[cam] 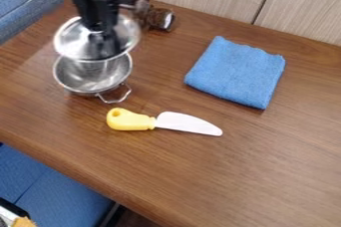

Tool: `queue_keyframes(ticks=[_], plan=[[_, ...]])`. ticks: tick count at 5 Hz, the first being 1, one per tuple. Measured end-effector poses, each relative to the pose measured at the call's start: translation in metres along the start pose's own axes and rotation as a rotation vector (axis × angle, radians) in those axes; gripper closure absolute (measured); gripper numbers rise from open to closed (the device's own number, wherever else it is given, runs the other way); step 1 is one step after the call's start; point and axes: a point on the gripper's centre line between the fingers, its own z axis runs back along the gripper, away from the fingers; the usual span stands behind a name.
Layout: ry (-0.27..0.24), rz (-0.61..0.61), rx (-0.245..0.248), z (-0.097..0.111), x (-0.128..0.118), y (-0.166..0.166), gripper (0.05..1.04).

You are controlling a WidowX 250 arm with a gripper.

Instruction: Remove the lid of the metal pot and put it on the blue cloth

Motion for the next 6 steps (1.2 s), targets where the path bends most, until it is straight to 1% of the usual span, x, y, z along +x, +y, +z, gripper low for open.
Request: queue_keyframes(ticks=[1, 2, 3, 4, 5, 6], plan=[[-0.057, -0.123, -0.056, 0.007, 0.013, -0.042, 0.799], [-0.063, -0.221, -0.069, -0.002, 0.023, -0.081, 0.799], [-0.04, -0.323, -0.084, -0.015, 0.033, -0.118, 0.799], [-0.022, -0.354, -0.082, -0.029, 0.045, -0.132, 0.799], [-0.019, -0.435, -0.065, -0.043, 0.059, -0.151, 0.799], [0.003, -0.486, -0.059, -0.055, 0.061, -0.163, 0.799]])
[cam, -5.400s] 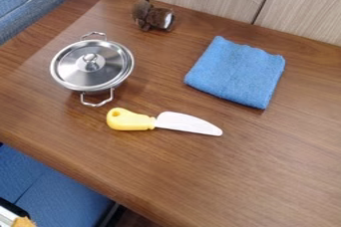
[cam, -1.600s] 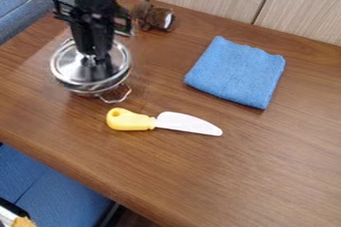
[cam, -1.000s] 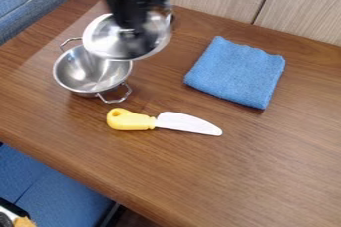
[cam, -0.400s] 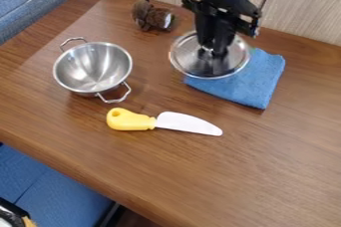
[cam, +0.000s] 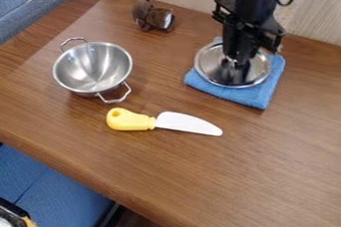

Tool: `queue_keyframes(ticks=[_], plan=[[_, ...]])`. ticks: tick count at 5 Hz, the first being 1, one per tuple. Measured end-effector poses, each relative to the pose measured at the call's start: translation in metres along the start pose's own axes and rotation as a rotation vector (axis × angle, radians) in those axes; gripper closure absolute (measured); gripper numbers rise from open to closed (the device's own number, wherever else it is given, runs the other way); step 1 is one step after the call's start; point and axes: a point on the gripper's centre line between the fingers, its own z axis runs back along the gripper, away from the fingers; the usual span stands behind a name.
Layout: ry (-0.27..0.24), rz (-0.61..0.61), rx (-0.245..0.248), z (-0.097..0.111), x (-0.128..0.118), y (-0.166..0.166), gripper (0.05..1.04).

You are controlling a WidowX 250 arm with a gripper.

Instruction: Remove the lid of the metal pot and put it on the blue cloth

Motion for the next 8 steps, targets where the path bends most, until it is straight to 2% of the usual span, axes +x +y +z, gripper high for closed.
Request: queue_keyframes(ticks=[1, 2, 3, 4, 6, 7, 8], plan=[[0.001, -0.055, -0.002, 0.002, 0.002, -0.008, 0.74], [0.029, -0.087, 0.0, 0.003, -0.002, -0.01, 0.442], [-0.012, -0.072, 0.002, 0.012, 0.001, -0.008, 0.153], [-0.03, -0.057, 0.009, 0.02, 0.001, -0.003, 0.079], [-0.062, -0.03, -0.008, 0.039, -0.018, 0.008, 0.083], [-0.038, -0.084, -0.028, 0.034, -0.027, 0.007, 0.083], [-0.04, -0.086, -0.027, 0.034, -0.027, 0.009, 0.083]])
